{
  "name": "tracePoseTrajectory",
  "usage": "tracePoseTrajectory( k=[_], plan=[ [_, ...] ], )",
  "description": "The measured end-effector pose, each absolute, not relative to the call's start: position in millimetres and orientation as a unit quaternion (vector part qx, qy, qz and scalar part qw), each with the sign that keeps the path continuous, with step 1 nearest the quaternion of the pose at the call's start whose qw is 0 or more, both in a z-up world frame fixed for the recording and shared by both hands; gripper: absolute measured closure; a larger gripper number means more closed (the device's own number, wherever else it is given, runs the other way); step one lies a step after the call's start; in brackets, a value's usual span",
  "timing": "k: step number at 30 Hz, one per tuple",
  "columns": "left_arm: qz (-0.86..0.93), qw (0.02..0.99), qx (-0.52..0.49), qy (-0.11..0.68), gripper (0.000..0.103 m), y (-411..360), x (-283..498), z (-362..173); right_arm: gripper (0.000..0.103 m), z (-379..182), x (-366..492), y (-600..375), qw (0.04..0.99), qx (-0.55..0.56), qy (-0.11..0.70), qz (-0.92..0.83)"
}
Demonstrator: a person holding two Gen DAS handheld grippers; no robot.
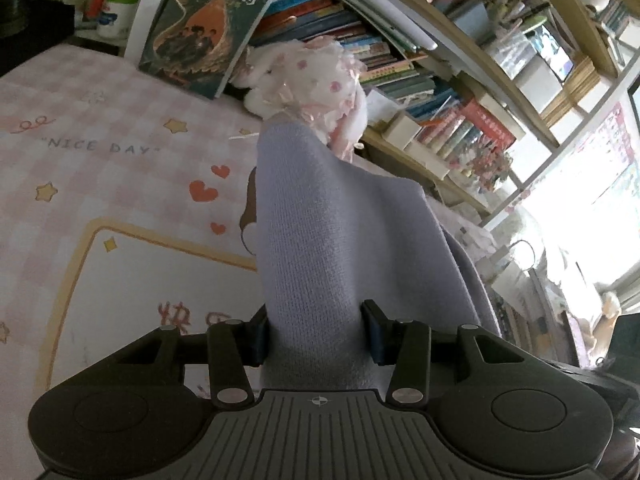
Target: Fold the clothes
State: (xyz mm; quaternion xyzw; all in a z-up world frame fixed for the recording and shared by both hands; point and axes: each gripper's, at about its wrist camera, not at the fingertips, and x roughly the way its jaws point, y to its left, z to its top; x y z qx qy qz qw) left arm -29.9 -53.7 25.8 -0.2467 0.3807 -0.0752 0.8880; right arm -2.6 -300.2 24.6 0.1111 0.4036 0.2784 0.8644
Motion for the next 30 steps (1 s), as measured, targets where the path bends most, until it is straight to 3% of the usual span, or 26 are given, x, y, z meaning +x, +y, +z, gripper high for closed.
tracePoseTrajectory(
  k=[20, 30],
  plan=[
    [-0.064, 0.891, -0.220, 0.391, 0.059, -110.1, -50.7, 32.3, 0.072, 16.4, -29.0, -359.9, 0.856, 0.130, 0.409, 0.288],
    [-0.079, 0.887, -0.222, 0.396, 0.059, -83.9, -44.9, 29.6, 0.072, 16.8, -31.3, -351.4, 0.860, 0.130, 0.408, 0.278]
  ],
)
